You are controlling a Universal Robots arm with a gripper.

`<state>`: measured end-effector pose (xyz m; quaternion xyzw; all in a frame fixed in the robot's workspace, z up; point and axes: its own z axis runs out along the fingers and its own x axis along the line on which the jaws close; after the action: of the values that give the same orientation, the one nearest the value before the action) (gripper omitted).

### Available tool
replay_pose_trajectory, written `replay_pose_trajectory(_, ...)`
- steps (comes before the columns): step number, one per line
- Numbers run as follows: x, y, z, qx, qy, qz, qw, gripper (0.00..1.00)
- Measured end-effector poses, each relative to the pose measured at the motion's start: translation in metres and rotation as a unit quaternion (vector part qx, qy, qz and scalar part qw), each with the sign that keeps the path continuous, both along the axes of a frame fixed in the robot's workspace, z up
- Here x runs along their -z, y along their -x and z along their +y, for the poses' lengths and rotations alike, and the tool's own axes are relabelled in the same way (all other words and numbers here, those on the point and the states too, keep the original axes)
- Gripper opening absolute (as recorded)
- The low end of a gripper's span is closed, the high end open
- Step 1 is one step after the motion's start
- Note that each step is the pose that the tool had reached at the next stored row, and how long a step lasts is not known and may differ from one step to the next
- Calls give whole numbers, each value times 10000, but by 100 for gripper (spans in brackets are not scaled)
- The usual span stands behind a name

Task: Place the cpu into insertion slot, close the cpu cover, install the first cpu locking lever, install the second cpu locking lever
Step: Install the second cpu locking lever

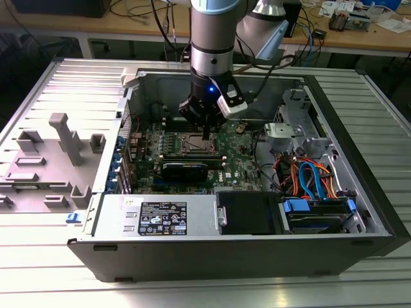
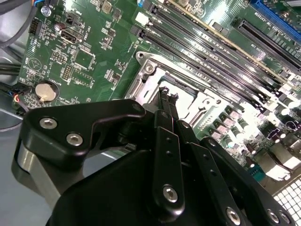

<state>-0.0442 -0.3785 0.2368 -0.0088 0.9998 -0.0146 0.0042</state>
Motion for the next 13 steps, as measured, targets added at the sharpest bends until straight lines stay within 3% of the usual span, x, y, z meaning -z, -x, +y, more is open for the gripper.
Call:
replay_pose_trajectory(4, 1, -2, -5, -1, -1, 11, 10000, 11)
replay_pose_trajectory(9, 0, -1, -56, 0, -1, 13, 10000, 11)
replay_pose_trajectory(13, 0, -1, -63, 0, 0, 13, 10000, 11)
